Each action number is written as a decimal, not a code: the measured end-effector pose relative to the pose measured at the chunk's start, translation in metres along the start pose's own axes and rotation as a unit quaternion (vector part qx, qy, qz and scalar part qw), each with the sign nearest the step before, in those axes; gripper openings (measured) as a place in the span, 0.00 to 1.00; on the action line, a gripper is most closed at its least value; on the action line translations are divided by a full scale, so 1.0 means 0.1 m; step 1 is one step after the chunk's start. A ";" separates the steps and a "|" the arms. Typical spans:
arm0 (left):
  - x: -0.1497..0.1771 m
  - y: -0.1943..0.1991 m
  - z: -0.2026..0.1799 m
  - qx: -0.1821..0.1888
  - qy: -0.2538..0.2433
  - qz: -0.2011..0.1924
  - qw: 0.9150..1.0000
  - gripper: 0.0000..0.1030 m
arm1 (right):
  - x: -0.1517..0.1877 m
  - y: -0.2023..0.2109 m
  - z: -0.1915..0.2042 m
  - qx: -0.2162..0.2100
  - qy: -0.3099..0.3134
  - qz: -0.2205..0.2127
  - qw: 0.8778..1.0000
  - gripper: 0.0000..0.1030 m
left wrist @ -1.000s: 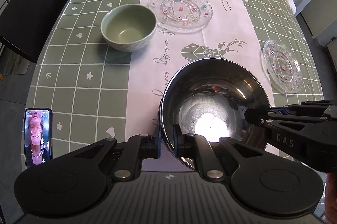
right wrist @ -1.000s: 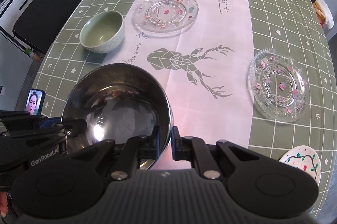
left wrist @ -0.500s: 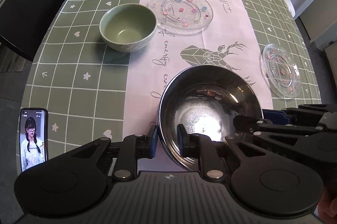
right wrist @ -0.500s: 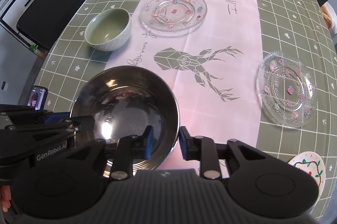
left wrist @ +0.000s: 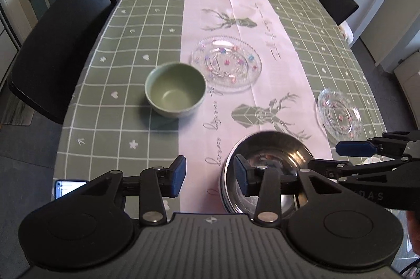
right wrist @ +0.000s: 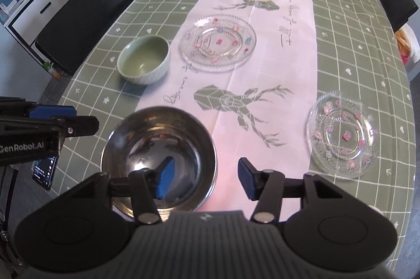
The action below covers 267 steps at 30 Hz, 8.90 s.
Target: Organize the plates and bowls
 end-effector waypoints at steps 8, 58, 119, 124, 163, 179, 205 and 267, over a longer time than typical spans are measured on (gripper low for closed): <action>-0.13 0.11 0.25 -0.012 -0.006 -0.044 0.999 0.50 | -0.26 0.10 0.07 -0.005 -0.002 -0.023 1.000 0.62; -0.99 -1.41 0.96 -0.004 -0.004 0.055 0.998 0.25 | -1.70 -1.54 0.52 -0.069 -0.022 0.094 0.993 0.19; -0.18 -0.03 -0.49 -0.034 -0.052 0.017 0.998 0.17 | -0.38 0.14 0.02 -0.055 -0.022 -0.006 0.998 0.07; -0.05 -0.09 -0.52 -0.028 -0.047 0.034 0.998 0.17 | -0.25 0.07 -0.01 -0.054 -0.019 0.005 0.998 0.07; 0.06 -0.59 -0.44 0.015 -0.023 0.150 0.988 0.17 | -0.13 -0.48 -0.02 -0.044 -0.006 0.086 0.995 0.08; 0.05 -0.51 -0.38 0.033 -0.009 0.141 0.989 0.24 | -0.14 -0.47 -0.03 -0.046 -0.007 0.084 0.995 0.14; -0.07 0.12 -0.45 0.087 -0.050 0.000 0.995 0.42 | -0.13 0.11 -0.39 -0.055 -0.044 -0.030 0.997 0.53; -1.06 -1.92 -2.12 0.074 -0.084 0.121 0.986 0.19 | 0.07 -0.87 -3.01 -0.059 -0.286 -0.007 0.957 0.13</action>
Point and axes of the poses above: each gripper's, at about its wrist camera, not at the fingertips, and y roughly against the way its jaws point, z to its left, x to its underside, the point moved 2 cm from there along -y, roughly the way its jaws point, and after that the axes turned 11 degrees about z, right-handed, at the moved point
